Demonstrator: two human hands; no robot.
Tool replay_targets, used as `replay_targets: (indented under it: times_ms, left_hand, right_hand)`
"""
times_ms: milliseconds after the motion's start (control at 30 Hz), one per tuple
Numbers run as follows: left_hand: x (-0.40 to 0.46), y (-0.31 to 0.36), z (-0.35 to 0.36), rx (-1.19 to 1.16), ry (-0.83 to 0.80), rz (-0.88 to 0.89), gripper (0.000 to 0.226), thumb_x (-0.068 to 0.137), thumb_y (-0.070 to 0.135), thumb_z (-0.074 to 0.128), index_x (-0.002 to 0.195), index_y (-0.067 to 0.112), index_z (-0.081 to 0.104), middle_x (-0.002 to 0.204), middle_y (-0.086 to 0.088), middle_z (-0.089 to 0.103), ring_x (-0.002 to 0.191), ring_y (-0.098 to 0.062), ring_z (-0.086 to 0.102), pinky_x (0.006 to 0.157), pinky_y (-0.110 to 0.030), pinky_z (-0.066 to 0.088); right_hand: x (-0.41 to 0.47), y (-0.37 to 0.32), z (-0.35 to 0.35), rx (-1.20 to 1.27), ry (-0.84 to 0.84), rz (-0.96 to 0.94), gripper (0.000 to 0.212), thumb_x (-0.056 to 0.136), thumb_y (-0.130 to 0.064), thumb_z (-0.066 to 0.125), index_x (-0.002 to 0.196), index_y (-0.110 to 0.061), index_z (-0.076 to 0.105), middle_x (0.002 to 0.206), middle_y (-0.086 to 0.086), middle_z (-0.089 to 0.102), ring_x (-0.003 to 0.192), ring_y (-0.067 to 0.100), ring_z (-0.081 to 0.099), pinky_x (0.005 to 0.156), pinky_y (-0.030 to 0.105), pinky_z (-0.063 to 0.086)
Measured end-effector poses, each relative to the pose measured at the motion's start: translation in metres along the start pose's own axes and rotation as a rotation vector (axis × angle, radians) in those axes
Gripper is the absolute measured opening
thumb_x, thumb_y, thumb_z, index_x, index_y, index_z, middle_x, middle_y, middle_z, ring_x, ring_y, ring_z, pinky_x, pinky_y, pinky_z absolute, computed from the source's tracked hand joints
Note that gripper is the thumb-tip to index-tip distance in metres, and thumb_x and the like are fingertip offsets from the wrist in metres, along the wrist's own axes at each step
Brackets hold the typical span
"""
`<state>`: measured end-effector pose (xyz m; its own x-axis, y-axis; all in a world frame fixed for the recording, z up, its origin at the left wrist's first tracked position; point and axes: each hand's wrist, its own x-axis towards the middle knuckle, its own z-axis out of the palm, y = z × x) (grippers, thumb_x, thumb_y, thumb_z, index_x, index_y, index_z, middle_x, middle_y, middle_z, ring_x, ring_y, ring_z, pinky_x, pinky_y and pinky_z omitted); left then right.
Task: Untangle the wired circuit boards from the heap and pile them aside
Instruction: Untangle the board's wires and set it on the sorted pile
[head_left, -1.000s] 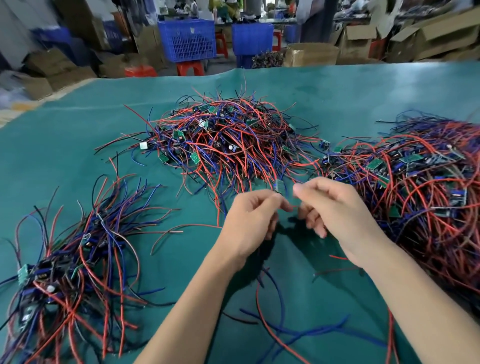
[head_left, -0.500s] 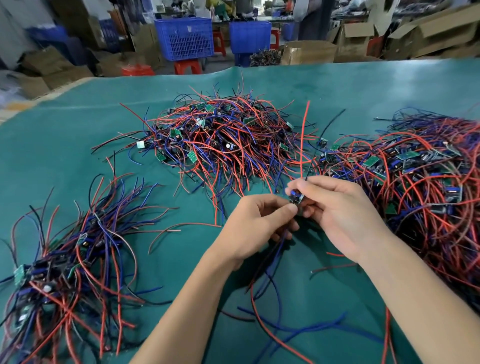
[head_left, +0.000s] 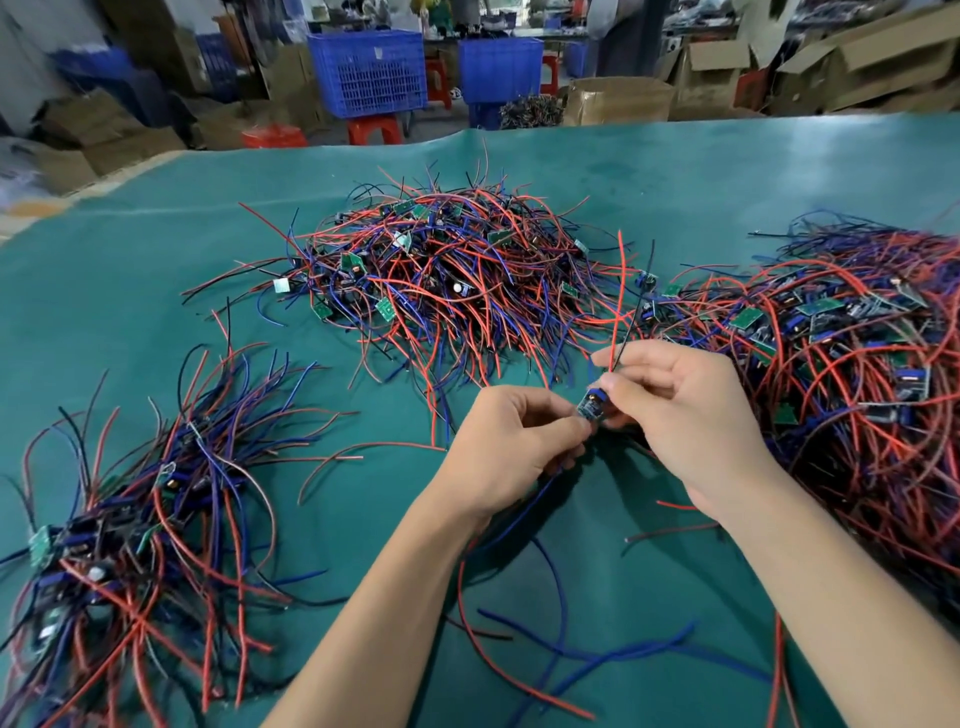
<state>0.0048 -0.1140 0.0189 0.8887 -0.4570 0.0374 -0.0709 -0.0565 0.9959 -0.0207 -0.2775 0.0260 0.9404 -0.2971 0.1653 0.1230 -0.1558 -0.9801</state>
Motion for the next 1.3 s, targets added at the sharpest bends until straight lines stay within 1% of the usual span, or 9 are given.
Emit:
replay_targets:
  times_ms: [200,533,700,767,833,967,1033,1200,1300]
  left_hand:
    - [0.001,-0.001,-0.002,0.048,-0.031,0.016,0.013,0.092,0.003,0.064,0.082,-0.004,0.069,0.057,0.003,0.061,0.049,-0.008,0.050,0.049,-0.017,0.042]
    - [-0.003,0.000,-0.004,0.044,-0.080,0.035,0.010,0.092,0.004,0.066,0.083,0.002,0.069,0.059,0.003,0.061,0.050,-0.007,0.048,0.051,-0.019,0.039]
    - [0.000,-0.001,-0.003,-0.027,0.060,0.009,0.021,0.094,0.003,0.061,0.075,0.012,0.064,0.057,0.004,0.060,0.051,-0.009,0.052,0.051,-0.018,0.046]
    - [0.000,-0.002,-0.003,-0.100,0.109,0.014,0.024,0.096,0.004,0.059,0.074,0.014,0.062,0.062,0.001,0.062,0.057,-0.011,0.055,0.053,-0.018,0.048]
    - [0.000,-0.003,-0.002,-0.160,0.120,0.018,0.024,0.097,0.004,0.057,0.076,0.015,0.061,0.068,0.000,0.066,0.062,-0.012,0.060,0.055,-0.019,0.050]
    - [-0.001,-0.001,-0.003,-0.123,0.063,0.042,0.014,0.099,0.005,0.055,0.086,0.005,0.063,0.069,0.000,0.067,0.058,-0.010,0.062,0.055,-0.019,0.050]
    - [-0.002,-0.001,-0.004,-0.089,0.062,0.026,0.016,0.097,0.007,0.057,0.084,0.008,0.065,0.065,0.000,0.066,0.050,-0.009,0.055,0.048,-0.018,0.044]
    - [-0.003,0.001,-0.005,-0.004,0.041,-0.001,0.020,0.098,0.014,0.059,0.080,0.012,0.068,0.060,0.000,0.065,0.043,-0.006,0.048,0.040,-0.016,0.037]
    - [-0.004,0.003,-0.003,-0.009,-0.018,0.021,0.022,0.099,0.014,0.058,0.079,0.012,0.067,0.058,0.000,0.065,0.043,-0.007,0.051,0.041,-0.017,0.039]
  right_hand:
    - [0.004,-0.006,-0.006,-0.058,0.030,-0.096,0.032,0.089,0.010,0.066,0.093,-0.021,0.072,0.074,-0.001,0.076,0.075,0.008,0.070,0.067,0.017,0.053]
    - [0.020,-0.006,-0.039,0.097,0.530,-0.256,0.026,0.089,0.002,0.067,0.087,-0.024,0.067,0.076,-0.012,0.075,0.078,0.006,0.074,0.066,0.019,0.055]
    - [0.024,-0.013,-0.051,0.173,0.756,-0.373,0.018,0.088,-0.009,0.062,0.094,-0.026,0.062,0.082,-0.005,0.070,0.068,0.007,0.070,0.066,0.026,0.058]
    - [0.019,-0.012,-0.040,0.134,0.651,-0.289,0.012,0.085,-0.013,0.064,0.087,-0.024,0.067,0.073,-0.004,0.070,0.061,0.008,0.067,0.058,0.028,0.057]
    - [0.010,-0.010,-0.020,0.022,0.337,-0.175,0.005,0.081,-0.027,0.068,0.081,-0.023,0.071,0.069,-0.002,0.073,0.059,0.010,0.066,0.053,0.026,0.055]
    - [-0.006,-0.003,0.010,-0.344,-0.121,-0.212,0.029,0.079,-0.051,0.069,0.080,-0.022,0.074,0.071,-0.008,0.073,0.065,0.007,0.066,0.064,0.033,0.054]
    - [-0.007,-0.003,0.010,-0.367,-0.130,-0.236,0.029,0.080,-0.048,0.071,0.075,-0.020,0.072,0.067,-0.005,0.071,0.063,0.011,0.064,0.067,0.041,0.054]
    - [-0.009,-0.004,0.009,-0.433,-0.039,-0.342,0.026,0.080,-0.039,0.073,0.065,-0.018,0.066,0.060,-0.010,0.063,0.055,0.002,0.052,0.059,0.022,0.042]
    - [-0.009,-0.005,0.009,-0.415,0.092,-0.385,0.024,0.084,-0.030,0.075,0.067,-0.014,0.068,0.062,-0.006,0.066,0.059,0.007,0.059,0.061,0.023,0.046]
